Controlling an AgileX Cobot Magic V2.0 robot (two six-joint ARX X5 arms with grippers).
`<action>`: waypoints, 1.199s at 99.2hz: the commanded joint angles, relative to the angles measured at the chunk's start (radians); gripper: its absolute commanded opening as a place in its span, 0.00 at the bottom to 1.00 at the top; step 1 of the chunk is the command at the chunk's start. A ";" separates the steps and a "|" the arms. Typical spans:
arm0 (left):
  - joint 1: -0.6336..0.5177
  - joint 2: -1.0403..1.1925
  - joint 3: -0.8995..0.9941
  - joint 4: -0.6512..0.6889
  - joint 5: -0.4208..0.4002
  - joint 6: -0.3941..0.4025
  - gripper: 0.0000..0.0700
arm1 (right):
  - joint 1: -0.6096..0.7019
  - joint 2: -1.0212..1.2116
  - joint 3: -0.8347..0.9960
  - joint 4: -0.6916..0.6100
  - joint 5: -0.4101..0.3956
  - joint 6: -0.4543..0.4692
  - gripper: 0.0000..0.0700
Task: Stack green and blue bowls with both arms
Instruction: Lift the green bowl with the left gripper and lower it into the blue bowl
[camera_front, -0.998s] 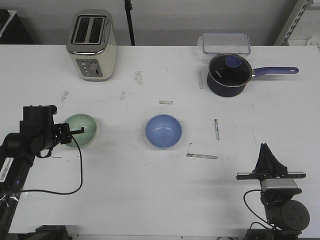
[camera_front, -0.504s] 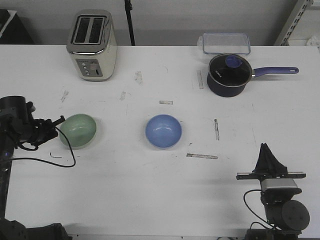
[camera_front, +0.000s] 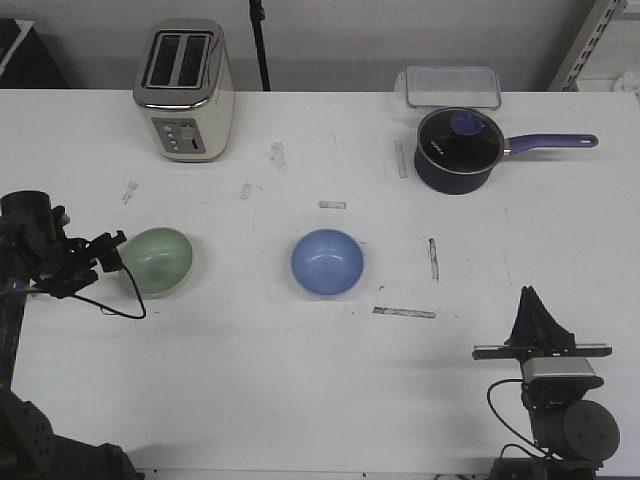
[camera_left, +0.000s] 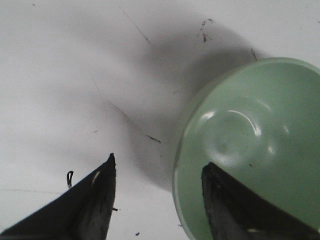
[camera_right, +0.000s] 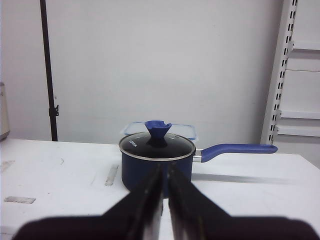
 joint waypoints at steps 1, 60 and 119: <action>0.000 0.034 0.024 0.009 0.005 0.011 0.48 | 0.001 0.000 0.005 0.010 0.000 0.013 0.02; -0.070 0.165 0.023 0.045 -0.025 0.011 0.29 | 0.001 0.000 0.005 0.011 0.000 0.013 0.02; -0.155 0.085 0.140 -0.082 0.017 -0.016 0.00 | 0.001 0.000 0.005 0.011 0.000 0.013 0.02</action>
